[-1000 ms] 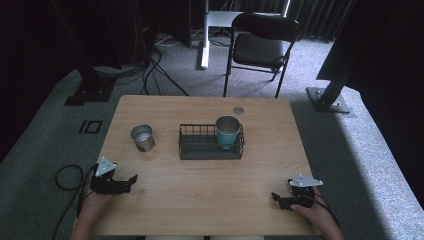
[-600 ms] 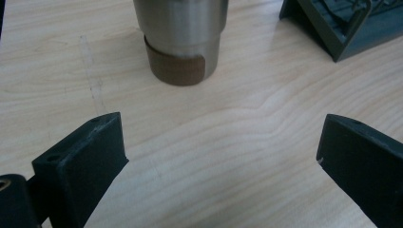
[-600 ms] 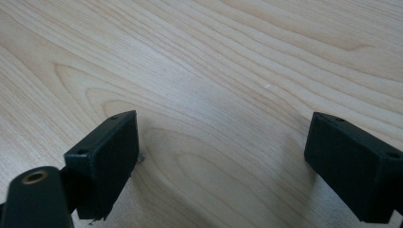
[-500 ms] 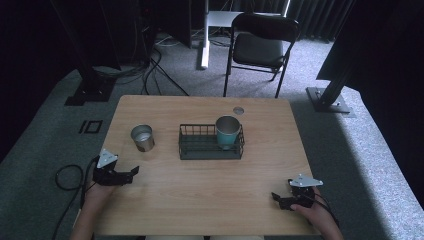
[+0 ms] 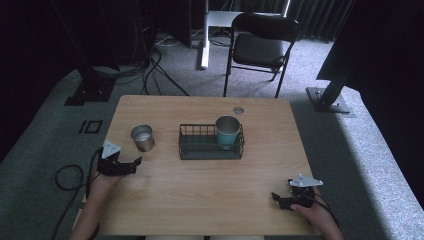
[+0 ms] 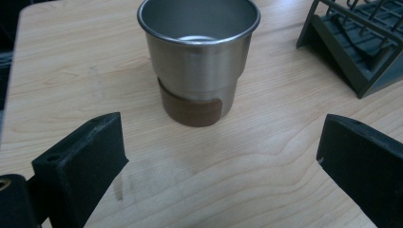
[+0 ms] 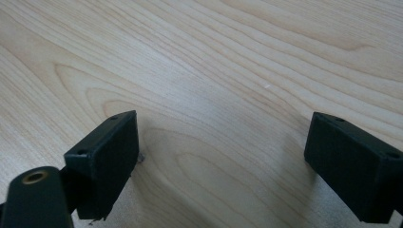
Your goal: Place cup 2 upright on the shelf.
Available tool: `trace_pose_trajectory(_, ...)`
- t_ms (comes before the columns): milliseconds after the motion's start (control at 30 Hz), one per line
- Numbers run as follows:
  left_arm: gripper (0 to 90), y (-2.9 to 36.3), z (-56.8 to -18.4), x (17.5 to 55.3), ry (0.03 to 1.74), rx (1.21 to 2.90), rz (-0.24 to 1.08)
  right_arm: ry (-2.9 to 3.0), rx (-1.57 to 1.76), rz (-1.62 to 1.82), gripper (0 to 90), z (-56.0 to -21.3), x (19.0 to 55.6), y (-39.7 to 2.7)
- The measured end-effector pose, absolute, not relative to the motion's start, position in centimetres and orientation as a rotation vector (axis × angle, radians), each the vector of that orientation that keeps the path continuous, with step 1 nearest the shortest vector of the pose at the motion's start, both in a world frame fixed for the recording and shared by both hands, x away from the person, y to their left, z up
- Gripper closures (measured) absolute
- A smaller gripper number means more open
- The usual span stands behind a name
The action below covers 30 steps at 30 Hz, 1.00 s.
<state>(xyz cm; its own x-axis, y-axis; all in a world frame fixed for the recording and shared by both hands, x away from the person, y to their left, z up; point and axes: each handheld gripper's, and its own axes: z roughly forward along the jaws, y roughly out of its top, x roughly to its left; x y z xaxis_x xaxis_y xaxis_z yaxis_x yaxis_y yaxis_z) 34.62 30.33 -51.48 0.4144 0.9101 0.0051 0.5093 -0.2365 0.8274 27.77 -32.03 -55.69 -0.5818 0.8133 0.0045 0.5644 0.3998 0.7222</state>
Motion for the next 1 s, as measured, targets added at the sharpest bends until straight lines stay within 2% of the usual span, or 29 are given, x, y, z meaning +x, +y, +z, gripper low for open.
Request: trace_pose_trajectory(1000, 2.8, 28.6, -51.9, 40.1, 1.251, 1.860, 0.661, 2.313, 1.192, 0.991, 10.9, -55.7, 27.8, -32.0)
